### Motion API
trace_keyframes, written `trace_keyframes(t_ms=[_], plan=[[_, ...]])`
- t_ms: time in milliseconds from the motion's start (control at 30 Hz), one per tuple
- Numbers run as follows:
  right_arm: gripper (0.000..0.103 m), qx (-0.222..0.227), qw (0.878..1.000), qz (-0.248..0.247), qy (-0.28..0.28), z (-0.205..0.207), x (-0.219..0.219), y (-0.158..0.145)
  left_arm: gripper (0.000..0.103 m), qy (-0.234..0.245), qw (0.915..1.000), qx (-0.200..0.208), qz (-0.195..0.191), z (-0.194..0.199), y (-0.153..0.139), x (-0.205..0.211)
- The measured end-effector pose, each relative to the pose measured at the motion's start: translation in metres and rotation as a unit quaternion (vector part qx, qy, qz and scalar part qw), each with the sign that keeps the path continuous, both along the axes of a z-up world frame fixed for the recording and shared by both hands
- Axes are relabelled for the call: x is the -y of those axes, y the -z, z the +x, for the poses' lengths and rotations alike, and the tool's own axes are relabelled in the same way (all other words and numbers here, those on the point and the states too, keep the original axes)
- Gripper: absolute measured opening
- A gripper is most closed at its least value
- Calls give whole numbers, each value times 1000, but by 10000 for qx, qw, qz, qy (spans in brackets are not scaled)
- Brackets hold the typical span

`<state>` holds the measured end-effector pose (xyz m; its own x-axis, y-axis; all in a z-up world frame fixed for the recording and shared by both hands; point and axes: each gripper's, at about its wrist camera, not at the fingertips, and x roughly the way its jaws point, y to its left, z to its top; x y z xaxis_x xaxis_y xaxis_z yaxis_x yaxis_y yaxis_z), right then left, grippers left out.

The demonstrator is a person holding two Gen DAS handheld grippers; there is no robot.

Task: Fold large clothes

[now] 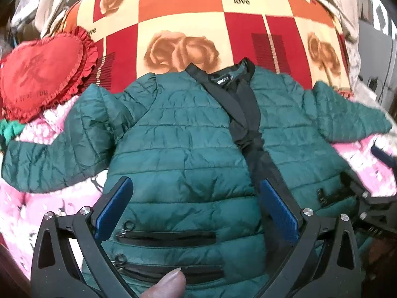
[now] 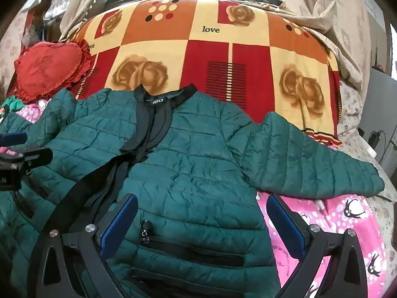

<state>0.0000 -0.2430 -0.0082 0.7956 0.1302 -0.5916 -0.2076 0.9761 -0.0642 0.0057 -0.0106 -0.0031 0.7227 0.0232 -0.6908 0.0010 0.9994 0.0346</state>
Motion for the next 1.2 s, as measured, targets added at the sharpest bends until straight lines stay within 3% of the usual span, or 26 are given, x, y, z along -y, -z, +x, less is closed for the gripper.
trace_keyframes(t_ms=[133,267,467,700,867,1200], plan=[[103,-107,9998,135,102,2,4,2,103,54,9993,-261,-249,1,5,-5],[103,-161,9996,141,166,5,4,2,103,28,9990,-377,-227,2,11,-5],[103,-189,9994,211,196,4,8,2,103,144,9958,-572,-697,3,18,-8],[103,-237,9991,250,242,7,9,3,103,-149,9949,-292,-951,-1,11,-19],[103,-245,9991,242,242,7,9,3,103,-433,9976,-40,-542,-3,7,-16],[103,-231,9991,242,257,8,10,3,103,-425,9967,281,-626,-8,-1,-22]])
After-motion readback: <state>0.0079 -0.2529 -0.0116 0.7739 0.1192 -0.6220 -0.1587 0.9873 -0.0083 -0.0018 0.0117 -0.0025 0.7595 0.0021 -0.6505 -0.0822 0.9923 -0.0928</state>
